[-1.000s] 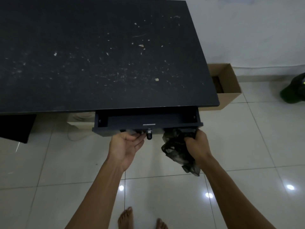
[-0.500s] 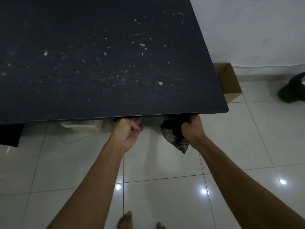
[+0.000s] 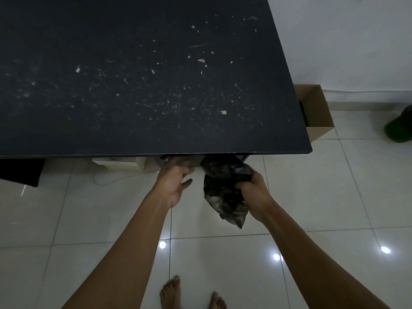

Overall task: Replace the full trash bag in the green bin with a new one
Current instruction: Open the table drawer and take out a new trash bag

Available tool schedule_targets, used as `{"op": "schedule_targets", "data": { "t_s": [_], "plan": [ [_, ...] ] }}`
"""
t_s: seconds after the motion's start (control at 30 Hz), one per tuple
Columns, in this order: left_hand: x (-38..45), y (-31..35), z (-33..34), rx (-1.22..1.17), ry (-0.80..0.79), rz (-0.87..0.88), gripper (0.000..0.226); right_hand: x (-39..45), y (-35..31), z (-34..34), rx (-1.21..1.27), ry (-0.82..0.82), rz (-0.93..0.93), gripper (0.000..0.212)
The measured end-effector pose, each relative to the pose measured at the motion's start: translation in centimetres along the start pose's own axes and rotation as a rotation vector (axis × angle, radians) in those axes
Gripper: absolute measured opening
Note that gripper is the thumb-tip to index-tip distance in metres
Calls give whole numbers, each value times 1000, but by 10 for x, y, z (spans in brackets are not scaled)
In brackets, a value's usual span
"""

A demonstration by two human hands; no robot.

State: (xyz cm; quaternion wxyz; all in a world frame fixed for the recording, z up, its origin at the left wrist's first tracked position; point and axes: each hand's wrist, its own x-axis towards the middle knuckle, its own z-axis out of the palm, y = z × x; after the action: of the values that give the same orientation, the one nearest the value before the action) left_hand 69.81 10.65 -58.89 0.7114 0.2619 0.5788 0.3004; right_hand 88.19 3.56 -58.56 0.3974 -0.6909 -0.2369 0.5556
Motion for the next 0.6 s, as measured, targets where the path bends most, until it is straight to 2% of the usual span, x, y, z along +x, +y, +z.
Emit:
{"op": "schedule_targets", "data": {
  "t_s": [0.17,0.33,0.43,0.5,0.6],
  "plan": [
    [-60,-4,-33,191,-65,-146,60,-61,-11,15,151,-127,138,48],
    [-142,22,-63,206,-46,-115,65,-124,-52,33,265,-209,120,38],
    [-188,48,-75,175,-76,-31,47,-157,-80,53,326,-280,88,36],
    [-220,67,-89,150,-91,28,34,-179,-98,73,410,-330,85,42],
    [-262,94,-115,122,-95,102,25,-213,-119,113,475,-422,88,39]
  ]
}}
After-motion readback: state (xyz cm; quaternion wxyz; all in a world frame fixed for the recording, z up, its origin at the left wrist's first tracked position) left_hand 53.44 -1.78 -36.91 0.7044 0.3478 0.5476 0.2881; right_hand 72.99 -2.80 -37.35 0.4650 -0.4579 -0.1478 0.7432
